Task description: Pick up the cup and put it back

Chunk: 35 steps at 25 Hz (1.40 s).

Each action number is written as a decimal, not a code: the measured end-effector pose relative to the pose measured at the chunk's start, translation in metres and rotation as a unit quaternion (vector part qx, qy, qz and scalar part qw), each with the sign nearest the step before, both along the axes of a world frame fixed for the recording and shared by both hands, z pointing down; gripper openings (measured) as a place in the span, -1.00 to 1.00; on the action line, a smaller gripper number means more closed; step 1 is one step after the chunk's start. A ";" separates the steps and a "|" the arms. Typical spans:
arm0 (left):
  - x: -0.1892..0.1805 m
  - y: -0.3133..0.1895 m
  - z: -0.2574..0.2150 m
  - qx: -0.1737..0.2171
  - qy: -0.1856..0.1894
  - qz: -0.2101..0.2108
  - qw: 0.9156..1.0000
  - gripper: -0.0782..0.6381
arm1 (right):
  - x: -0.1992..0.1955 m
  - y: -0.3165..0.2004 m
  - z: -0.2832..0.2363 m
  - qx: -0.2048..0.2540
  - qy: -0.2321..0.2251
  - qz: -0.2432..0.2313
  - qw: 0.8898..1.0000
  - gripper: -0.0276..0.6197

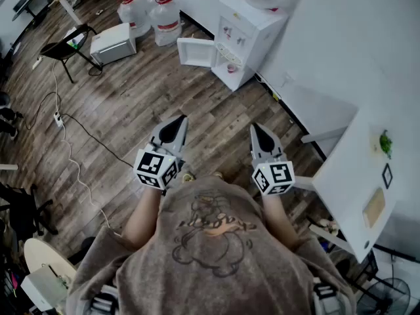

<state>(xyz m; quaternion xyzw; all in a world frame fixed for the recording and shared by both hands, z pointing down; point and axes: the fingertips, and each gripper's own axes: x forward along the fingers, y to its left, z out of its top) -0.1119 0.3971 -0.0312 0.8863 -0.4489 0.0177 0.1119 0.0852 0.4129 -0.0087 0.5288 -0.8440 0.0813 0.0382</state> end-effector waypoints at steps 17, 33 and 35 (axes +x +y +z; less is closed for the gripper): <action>0.029 0.014 0.012 -0.008 0.002 -0.006 1.000 -0.78 | 0.020 0.012 0.010 -0.003 0.004 -0.026 1.000 -0.94; 0.040 -0.029 0.034 -0.017 0.001 -0.002 1.000 -0.78 | 0.010 -0.031 0.040 -0.020 0.019 -0.059 0.998 -0.93; 0.037 -0.048 0.035 -0.019 0.003 0.004 1.000 -0.78 | 0.005 -0.048 0.042 -0.024 0.022 -0.055 0.998 -0.93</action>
